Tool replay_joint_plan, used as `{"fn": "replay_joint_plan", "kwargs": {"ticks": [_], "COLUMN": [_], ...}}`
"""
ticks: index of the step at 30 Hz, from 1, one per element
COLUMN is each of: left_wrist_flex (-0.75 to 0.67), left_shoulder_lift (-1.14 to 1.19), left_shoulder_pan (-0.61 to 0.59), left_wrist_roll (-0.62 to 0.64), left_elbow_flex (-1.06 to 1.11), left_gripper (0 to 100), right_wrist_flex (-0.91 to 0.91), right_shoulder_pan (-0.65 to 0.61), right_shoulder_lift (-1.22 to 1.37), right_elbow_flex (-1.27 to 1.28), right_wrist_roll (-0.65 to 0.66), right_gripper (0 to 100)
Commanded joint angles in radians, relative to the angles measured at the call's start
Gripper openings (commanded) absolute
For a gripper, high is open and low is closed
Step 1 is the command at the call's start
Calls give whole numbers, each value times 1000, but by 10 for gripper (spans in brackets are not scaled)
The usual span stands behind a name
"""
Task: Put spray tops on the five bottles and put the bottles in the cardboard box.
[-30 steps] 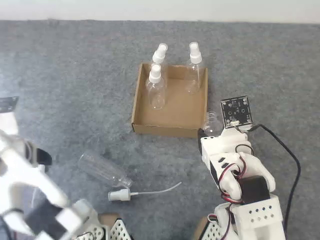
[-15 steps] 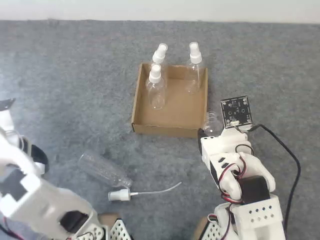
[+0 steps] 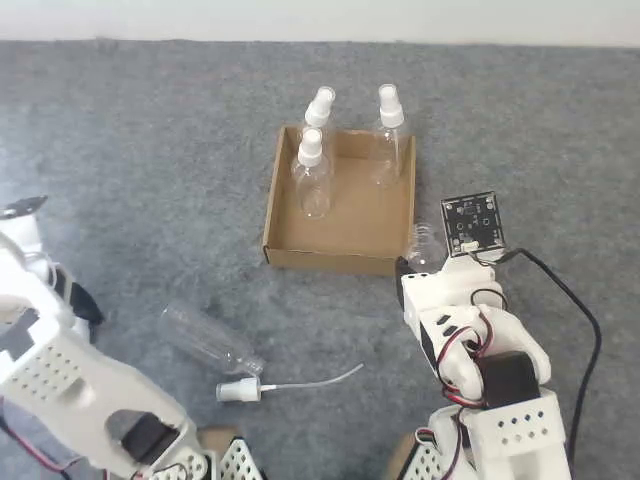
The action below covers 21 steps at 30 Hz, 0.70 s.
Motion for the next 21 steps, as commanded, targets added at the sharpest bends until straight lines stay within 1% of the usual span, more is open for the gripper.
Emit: {"fn": "replay_joint_plan", "kwargs": {"ticks": [1, 7, 16, 21], "left_wrist_flex": [-15, 58, 292, 293], "left_shoulder_lift": [-5, -6, -6, -58], "left_shoulder_pan": [40, 44, 43, 38], "left_wrist_roll": [5, 2, 2, 5], "left_elbow_flex": [-36, -61, -288, -311], "left_gripper": [92, 19, 13, 13], "right_wrist_flex": [-28, -28, -27, -27], "right_shoulder_pan": [16, 16, 16, 16], "right_shoulder_lift": [-16, -16, -16, -16], "right_elbow_flex": [-15, -15, -15, -15], "right_wrist_roll": [-3, -3, -3, -3], "right_gripper": [7, 7, 7, 7]}}
